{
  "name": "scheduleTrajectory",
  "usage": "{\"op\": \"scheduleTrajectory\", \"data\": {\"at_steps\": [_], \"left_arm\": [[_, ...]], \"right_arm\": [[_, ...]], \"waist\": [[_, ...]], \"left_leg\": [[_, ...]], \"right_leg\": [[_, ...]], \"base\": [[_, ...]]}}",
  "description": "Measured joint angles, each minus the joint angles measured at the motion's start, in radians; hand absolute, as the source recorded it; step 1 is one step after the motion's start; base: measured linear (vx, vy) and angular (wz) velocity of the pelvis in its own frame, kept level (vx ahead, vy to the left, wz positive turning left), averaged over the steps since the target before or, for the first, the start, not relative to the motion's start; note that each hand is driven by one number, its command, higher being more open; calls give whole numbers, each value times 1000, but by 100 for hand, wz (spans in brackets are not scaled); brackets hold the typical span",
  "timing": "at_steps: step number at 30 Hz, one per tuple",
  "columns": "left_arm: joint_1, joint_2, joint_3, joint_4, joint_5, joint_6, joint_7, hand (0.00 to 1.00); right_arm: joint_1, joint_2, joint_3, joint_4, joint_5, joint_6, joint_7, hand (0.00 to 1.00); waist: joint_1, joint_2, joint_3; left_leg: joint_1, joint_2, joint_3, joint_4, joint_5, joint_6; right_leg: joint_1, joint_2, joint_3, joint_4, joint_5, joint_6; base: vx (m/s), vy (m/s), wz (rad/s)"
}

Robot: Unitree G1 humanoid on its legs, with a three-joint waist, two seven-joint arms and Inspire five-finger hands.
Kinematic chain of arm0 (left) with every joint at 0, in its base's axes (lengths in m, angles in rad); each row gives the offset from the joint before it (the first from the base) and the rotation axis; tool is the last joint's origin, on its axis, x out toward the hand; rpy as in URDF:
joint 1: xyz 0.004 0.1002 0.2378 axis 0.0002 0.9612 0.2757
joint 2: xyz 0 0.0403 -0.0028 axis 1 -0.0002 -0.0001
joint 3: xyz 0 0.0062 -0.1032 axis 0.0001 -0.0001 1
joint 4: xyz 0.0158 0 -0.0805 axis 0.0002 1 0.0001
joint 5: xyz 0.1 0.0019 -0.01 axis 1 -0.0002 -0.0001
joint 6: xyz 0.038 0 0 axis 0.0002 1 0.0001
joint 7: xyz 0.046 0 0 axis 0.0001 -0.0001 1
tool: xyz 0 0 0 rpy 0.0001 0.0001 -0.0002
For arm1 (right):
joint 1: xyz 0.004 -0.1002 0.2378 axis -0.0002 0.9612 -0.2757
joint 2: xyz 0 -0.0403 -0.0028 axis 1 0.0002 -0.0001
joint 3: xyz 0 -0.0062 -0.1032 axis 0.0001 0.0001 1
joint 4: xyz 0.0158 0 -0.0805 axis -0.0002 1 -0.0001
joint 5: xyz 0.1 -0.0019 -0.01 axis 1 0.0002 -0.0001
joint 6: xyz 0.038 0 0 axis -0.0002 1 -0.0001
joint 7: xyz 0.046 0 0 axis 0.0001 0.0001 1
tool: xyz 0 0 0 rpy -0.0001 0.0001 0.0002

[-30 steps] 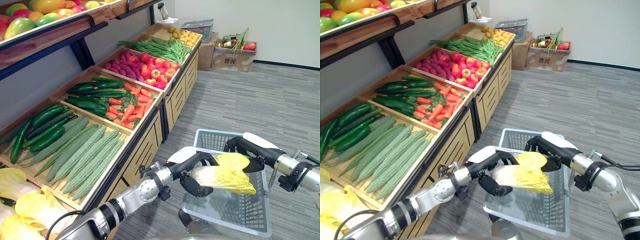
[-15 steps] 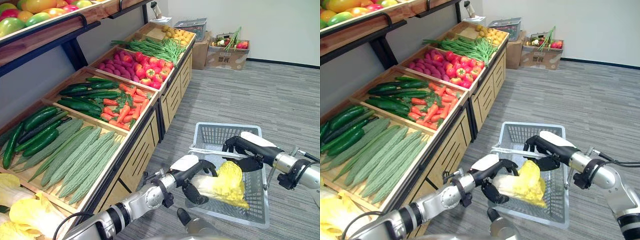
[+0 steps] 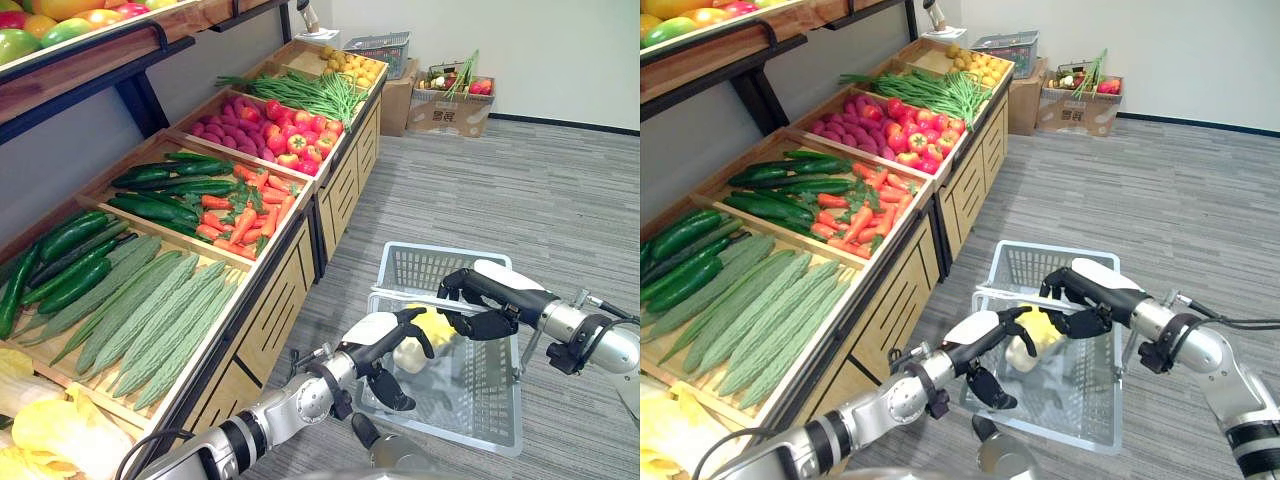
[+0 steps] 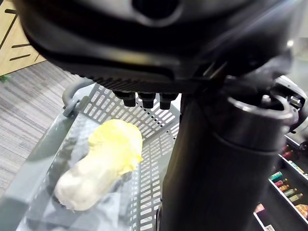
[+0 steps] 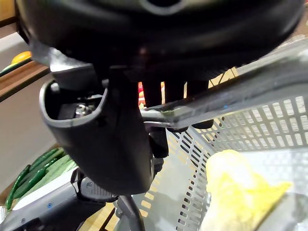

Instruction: Pick vegetable in the basket

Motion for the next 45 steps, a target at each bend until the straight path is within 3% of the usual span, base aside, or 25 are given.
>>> {"op": "scheduleTrajectory", "data": {"at_steps": [12,18,21,25,29,37,41,45], "left_arm": [[0,15,6,-89,-4,13,21,100],[1,98,21,-231,-73,26,-13,100],[28,158,22,-366,-113,26,-48,100],[98,169,41,-535,-154,-10,-63,100],[187,179,161,-619,-157,-41,-57,100],[320,207,527,-624,-157,-45,11,100],[349,208,659,-666,-167,-64,55,100],[361,207,786,-714,-179,-107,140,100]], "right_arm": [[3,57,2,0,-12,31,-45,0],[11,126,1,-1,-25,97,-154,0],[16,167,-2,17,-43,169,-216,0],[25,219,-7,91,-55,254,-270,0],[47,291,-51,194,-58,329,-329,0],[70,350,-246,430,-46,358,-439,0],[70,362,-289,522,-27,394,-477,0],[71,429,-367,591,3,404,-501,0]], "waist": [[3,-10,7],[9,-15,11],[31,-20,15],[60,-19,15],[95,-19,15],[177,-21,16],[214,-23,16],[249,-42,18]], "left_leg": [[-17,0,-33,-4,1,3],[-40,-2,-92,-6,10,15],[-56,-3,-131,-7,15,22],[-73,-5,-194,-17,23,33],[-88,-18,-277,-53,52,43],[-136,-41,-446,-127,118,66],[-159,-42,-519,-129,133,72],[-169,-43,-575,-123,139,76]], "right_leg": [[-1,-16,-27,8,0,1],[2,-42,-76,16,-4,4],[8,-60,-107,12,-4,4],[40,-86,-161,-10,-4,4],[71,-118,-234,-30,-5,3],[115,-159,-378,-75,-4,3],[137,-170,-433,-87,-4,3],[167,-176,-464,-94,-5,2]], "base": [[7,-4,7],[10,-21,27],[-9,-19,39],[-10,-7,47],[0,-10,55],[-1,-35,60],[12,-32,56],[-1,-9,38]]}}
